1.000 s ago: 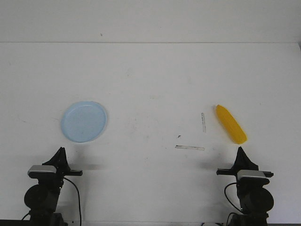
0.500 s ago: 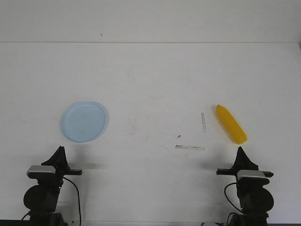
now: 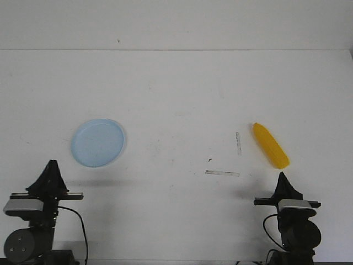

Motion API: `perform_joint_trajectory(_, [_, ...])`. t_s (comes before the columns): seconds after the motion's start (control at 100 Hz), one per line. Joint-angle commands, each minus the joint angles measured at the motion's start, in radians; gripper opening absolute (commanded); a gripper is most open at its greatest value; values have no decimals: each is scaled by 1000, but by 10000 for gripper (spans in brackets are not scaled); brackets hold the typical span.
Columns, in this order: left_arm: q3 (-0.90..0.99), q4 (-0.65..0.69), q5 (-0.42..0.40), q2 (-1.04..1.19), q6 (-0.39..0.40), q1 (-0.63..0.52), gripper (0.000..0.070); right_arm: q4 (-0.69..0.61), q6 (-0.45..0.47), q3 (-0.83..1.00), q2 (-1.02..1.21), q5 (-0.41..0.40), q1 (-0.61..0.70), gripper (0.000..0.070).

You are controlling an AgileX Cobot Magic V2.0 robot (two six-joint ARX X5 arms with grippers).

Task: Place corn on plate with both arms
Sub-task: 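Move the left gripper forward toward the light blue plate's near edge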

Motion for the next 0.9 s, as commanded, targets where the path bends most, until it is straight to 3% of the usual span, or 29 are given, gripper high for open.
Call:
perform_joint_trajectory(0.0, [107, -14, -5, 62, 70, 2, 3, 13, 13, -2, 0, 0, 1, 0])
perform_joint_trajectory(0.09, [250, -101, -12, 175, 113, 4, 19, 13, 13, -2, 0, 0, 1, 0])
perform_joint_trajectory(0.14, [316, -146, -12, 239, 121, 4, 68, 13, 13, -2, 0, 0, 1, 0])
perform_joint_trajectory(0.35, [451, -202, -11, 469, 113, 4, 402, 13, 13, -2, 0, 0, 1, 0])
perform_joint_trajectory(0.47, [485, -205, -10, 579, 39, 5, 535, 13, 13, -2, 0, 0, 1, 0])
perform_joint_trajectory(0.6, [570, -242, 18, 707, -15, 25, 538, 13, 13, -2, 0, 0, 1, 0])
perform_joint_trajectory(0.89, [792, -494, 213, 1021, -18, 175, 532, 13, 13, -2, 0, 0, 1, 0])
